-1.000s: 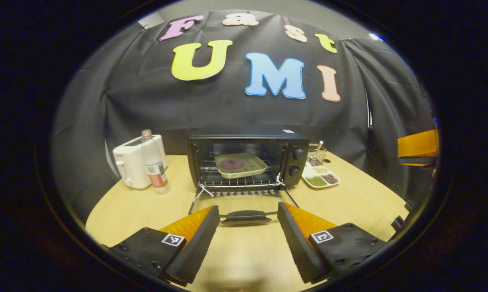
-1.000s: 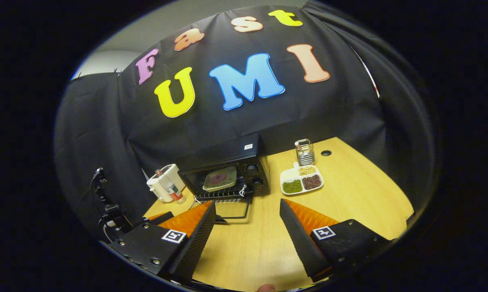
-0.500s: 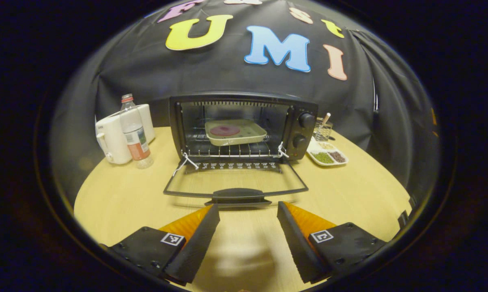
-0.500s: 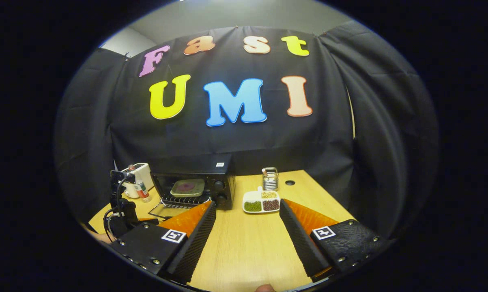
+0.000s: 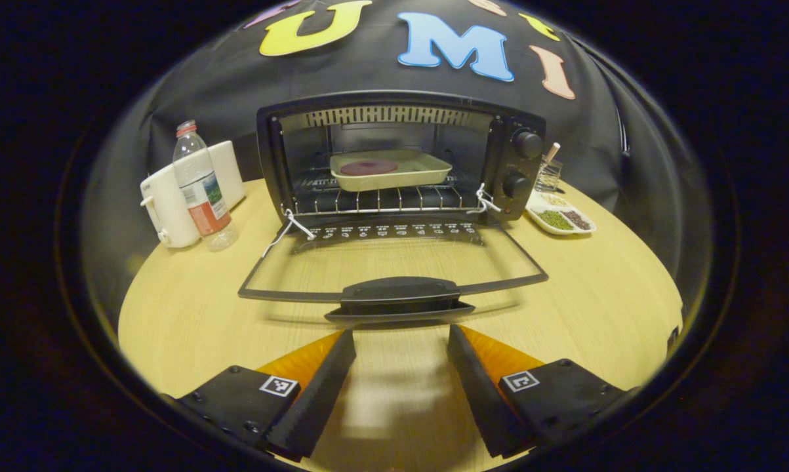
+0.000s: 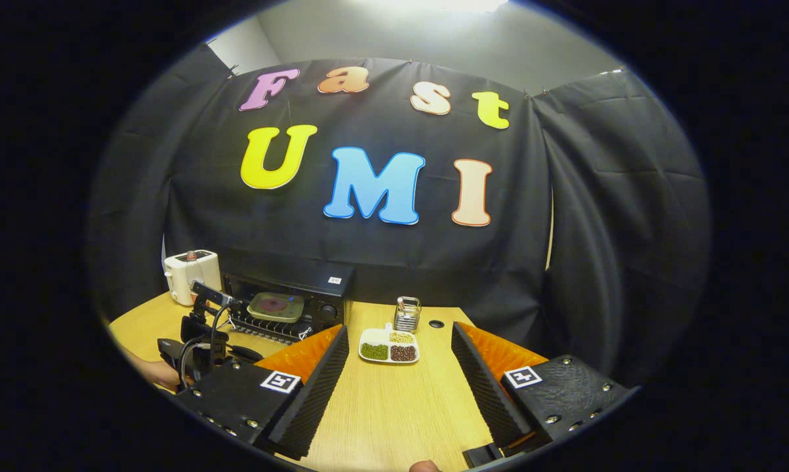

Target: Open the electric oven with the left hand, put the food in, and close the electric oven.

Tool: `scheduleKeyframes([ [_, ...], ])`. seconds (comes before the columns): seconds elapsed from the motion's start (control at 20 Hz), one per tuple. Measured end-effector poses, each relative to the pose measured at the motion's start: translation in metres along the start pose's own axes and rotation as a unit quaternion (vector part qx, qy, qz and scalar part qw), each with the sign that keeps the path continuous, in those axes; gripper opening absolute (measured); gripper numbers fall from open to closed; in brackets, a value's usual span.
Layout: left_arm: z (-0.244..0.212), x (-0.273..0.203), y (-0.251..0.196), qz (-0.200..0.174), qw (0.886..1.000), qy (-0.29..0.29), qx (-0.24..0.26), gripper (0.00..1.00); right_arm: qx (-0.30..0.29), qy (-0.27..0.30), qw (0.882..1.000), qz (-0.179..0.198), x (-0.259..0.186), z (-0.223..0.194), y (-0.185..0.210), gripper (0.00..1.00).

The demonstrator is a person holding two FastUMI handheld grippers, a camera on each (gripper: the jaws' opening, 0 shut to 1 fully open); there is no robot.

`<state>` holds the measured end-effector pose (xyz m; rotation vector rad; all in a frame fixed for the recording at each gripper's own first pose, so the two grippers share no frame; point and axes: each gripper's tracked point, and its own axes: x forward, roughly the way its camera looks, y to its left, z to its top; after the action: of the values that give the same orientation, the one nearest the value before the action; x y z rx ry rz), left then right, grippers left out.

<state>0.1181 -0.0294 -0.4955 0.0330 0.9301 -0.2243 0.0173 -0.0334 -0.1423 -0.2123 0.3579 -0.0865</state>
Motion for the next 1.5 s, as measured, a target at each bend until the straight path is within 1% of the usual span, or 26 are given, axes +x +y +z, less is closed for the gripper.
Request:
scheduleKeyframes([
  [0.05, 0.005, 0.004, 0.002, 0.004, 1.0, -0.007, 0.006, 1.0, 0.0, 0.001, 1.0, -0.003, -0.001, -0.001, -0.001, 0.97],
  [0.1, 0.005, 0.005, 0.001, 0.006, 1.0, -0.005, 0.007, 0.97, 0.001, 0.004, 1.0, -0.005, -0.002, -0.003, -0.002, 0.97],
  [0.15, 0.005, 0.006, 0.002, 0.009, 1.0, -0.005, 0.004, 0.97, 0.001, 0.01, 1.0, -0.006, -0.003, -0.006, -0.002, 0.97],
  [0.2, 0.006, 0.005, 0.002, 0.013, 1.0, -0.009, 0.0, 1.0, 0.001, 0.014, 1.0, -0.008, -0.003, -0.007, -0.003, 0.97],
  [0.25, 0.006, 0.005, 0.001, 0.015, 1.0, -0.011, -0.005, 0.98, 0.002, 0.014, 1.0, -0.01, -0.004, -0.007, -0.005, 0.97],
  [0.3, 0.007, 0.005, 0.002, 0.017, 1.0, -0.014, -0.006, 1.0, 0.005, 0.012, 1.0, -0.011, -0.006, -0.005, -0.006, 0.97],
  [0.35, 0.008, 0.004, 0.002, 0.019, 1.0, -0.015, -0.004, 0.98, 0.009, 0.01, 1.0, -0.011, -0.007, -0.005, -0.006, 0.97],
  [0.4, 0.01, 0.002, 0.002, 0.02, 1.0, -0.021, -0.002, 0.97, 0.012, 0.009, 1.0, -0.009, -0.007, -0.004, -0.005, 0.97],
  [0.45, 0.013, -0.001, 0.001, 0.021, 0.999, -0.026, -0.003, 1.0, 0.014, 0.007, 1.0, -0.01, -0.007, -0.006, -0.007, 0.97],
  [0.5, 0.014, -0.004, 0.002, 0.022, 0.999, -0.033, -0.001, 0.97, 0.014, 0.007, 1.0, -0.009, -0.005, -0.006, -0.007, 0.97],
  [0.55, 0.018, -0.008, 0.002, 0.025, 0.999, -0.039, 0.002, 0.97, 0.016, 0.009, 1.0, -0.007, -0.005, -0.007, -0.007, 0.97],
  [0.6, 0.022, -0.012, 0.001, 0.027, 0.999, -0.046, 0.004, 1.0, 0.022, 0.01, 1.0, -0.004, -0.004, -0.008, -0.006, 0.97],
  [0.65, 0.027, -0.016, 0.002, 0.028, 0.998, -0.054, 0.007, 0.97, 0.028, 0.009, 1.0, 0.0, -0.004, -0.009, -0.005, 0.97],
  [0.7, 0.034, -0.021, 0.001, 0.029, 0.998, -0.062, 0.009, 1.0, 0.031, 0.009, 0.999, 0.005, -0.004, -0.009, -0.004, 0.97],
  [0.85, 0.055, -0.034, 0.003, 0.028, 0.996, -0.088, 0.002, 1.0, 0.025, 0.012, 1.0, 0.01, 0.001, -0.012, -0.004, 0.97],
  [0.9, 0.064, -0.039, 0.003, 0.027, 0.995, -0.1, -0.001, 0.97, 0.025, 0.012, 1.0, 0.014, 0.003, -0.011, -0.002, 0.97],
  [0.95, 0.074, -0.042, 0.004, 0.027, 0.993, -0.111, -0.004, 1.0, 0.025, 0.012, 0.999, 0.016, 0.004, -0.012, -0.002, 0.97],
  [1.0, 0.084, -0.045, 0.005, 0.027, 0.992, -0.121, -0.007, 0.97, 0.023, 0.012, 0.999, 0.019, 0.006, -0.012, -0.001, 0.97],
  [1.15, 0.107, -0.048, 0.007, 0.029, 0.989, -0.148, -0.01, 0.97, 0.014, 0.015, 1.0, 0.023, 0.009, -0.012, 0.004, 0.97],
  [1.2, 0.111, -0.047, 0.005, 0.028, 0.988, -0.15, -0.012, 0.97, 0.014, 0.015, 1.0, 0.024, 0.01, -0.011, 0.005, 0.97],
  [1.25, 0.118, -0.046, 0.005, 0.027, 0.987, -0.155, -0.013, 1.0, 0.013, 0.015, 1.0, 0.025, 0.01, -0.011, 0.004, 0.97],
  [1.3, 0.123, -0.045, 0.004, 0.023, 0.987, -0.159, -0.014, 0.97, 0.012, 0.016, 0.999, 0.025, 0.01, -0.011, 0.004, 0.97],
  [1.35, 0.126, -0.044, 0.002, 0.019, 0.987, -0.161, -0.015, 1.0, 0.012, 0.017, 0.999, 0.024, 0.011, -0.011, 0.005, 0.97],
  [1.45, 0.131, -0.043, 0.001, 0.014, 0.986, -0.162, -0.016, 0.97, 0.016, 0.019, 0.999, 0.024, 0.013, -0.012, 0.005, 0.97],
  [1.5, 0.137, -0.044, 0.0, 0.011, 0.986, -0.166, -0.014, 1.0, 0.021, 0.018, 0.999, 0.023, 0.013, -0.012, 0.004, 0.97],
])
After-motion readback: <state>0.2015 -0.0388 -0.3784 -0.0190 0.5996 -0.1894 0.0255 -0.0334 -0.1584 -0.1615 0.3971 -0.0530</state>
